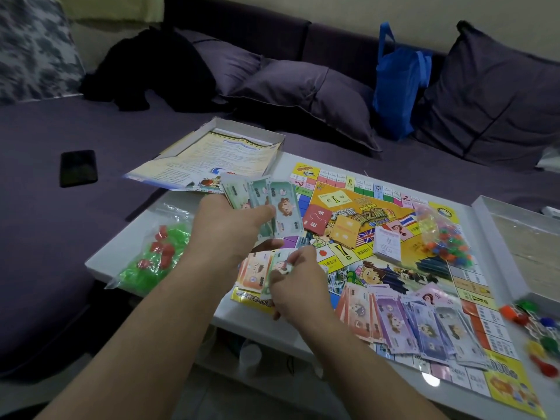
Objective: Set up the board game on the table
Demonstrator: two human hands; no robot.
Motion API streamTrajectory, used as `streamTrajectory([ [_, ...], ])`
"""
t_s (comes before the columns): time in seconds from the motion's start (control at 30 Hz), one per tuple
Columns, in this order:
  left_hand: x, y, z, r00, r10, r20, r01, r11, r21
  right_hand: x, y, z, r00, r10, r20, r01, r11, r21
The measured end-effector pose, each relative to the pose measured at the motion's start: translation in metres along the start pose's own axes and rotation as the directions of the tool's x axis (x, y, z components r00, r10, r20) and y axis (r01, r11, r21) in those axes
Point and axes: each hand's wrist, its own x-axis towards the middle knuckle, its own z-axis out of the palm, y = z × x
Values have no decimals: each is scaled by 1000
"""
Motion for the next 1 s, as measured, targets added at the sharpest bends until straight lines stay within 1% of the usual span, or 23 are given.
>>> streamTrajectory([
  [0.03, 0, 0, 0, 1000, -1, 0, 1, 1000, 1, 0, 2, 0, 999, -48, 4, 48, 991, -125],
  [0.07, -1, 1, 0, 1000, 0, 0, 0, 1000, 3, -1, 2, -2, 994, -108, 19, 109, 955, -277],
  [0.13, -1, 2, -1, 1000, 3, 2, -3, 1000, -3, -5, 2, -7, 971, -232, 67, 228, 796, -561],
  [0.2, -1, 3, -1, 1000, 2, 2, -2, 1000, -7, -12, -4, -14, 953, -284, 107, 272, 643, -715],
  [0.27, -1, 4, -2, 1000, 4, 3, -3, 1000, -9, -13, -10, -22, 949, -294, 110, 264, 557, -787],
  [0.33, -1, 4, -2, 1000, 10, 10, -10, 1000, -19, -7, -12, -31, 944, -294, 150, 294, 545, -785],
  [0.4, -1, 4, -2, 1000, 18, 13, -18, 1000, -21, 4, -8, -38, 912, -293, 286, 405, 540, -738],
  [0.43, -1, 3, -2, 1000, 20, 15, -20, 1000, -20, 9, -5, -39, 893, -290, 345, 450, 552, -702],
  [0.5, -1, 2, -2, 1000, 19, 17, -19, 1000, -16, 16, 4, -35, 885, -244, 396, 457, 616, -642],
  [0.57, -1, 1, -1, 1000, 19, 20, -19, 1000, -9, 21, 12, -32, 884, -241, 401, 454, 653, -606],
  [0.63, 0, 0, 0, 1000, 19, 22, -19, 1000, -6, 22, 14, -34, 872, -263, 412, 478, 638, -604],
  [0.73, 0, -2, 1, 999, 19, 29, -20, 1000, 9, 18, 9, -41, 855, -297, 426, 516, 578, -633],
  [0.8, 0, -3, 2, 999, 18, 36, -19, 1000, 12, 17, 11, -42, 856, -312, 412, 515, 577, -634],
  [0.9, 2, -7, 3, 998, 19, 52, -21, 999, 37, 15, 15, -43, 860, -289, 420, 505, 591, -629],
  [0.93, 3, -9, 3, 998, 23, 54, -26, 998, 60, 15, 15, -45, 867, -272, 419, 490, 625, -608],
  [0.97, 4, -11, 3, 998, 24, 59, -28, 996, 81, 15, 15, -50, 880, -249, 405, 451, 705, -547],
  [1.0, 4, -12, 3, 997, 22, 69, -28, 996, 86, 15, 12, -56, 894, -235, 382, 394, 818, -419],
])
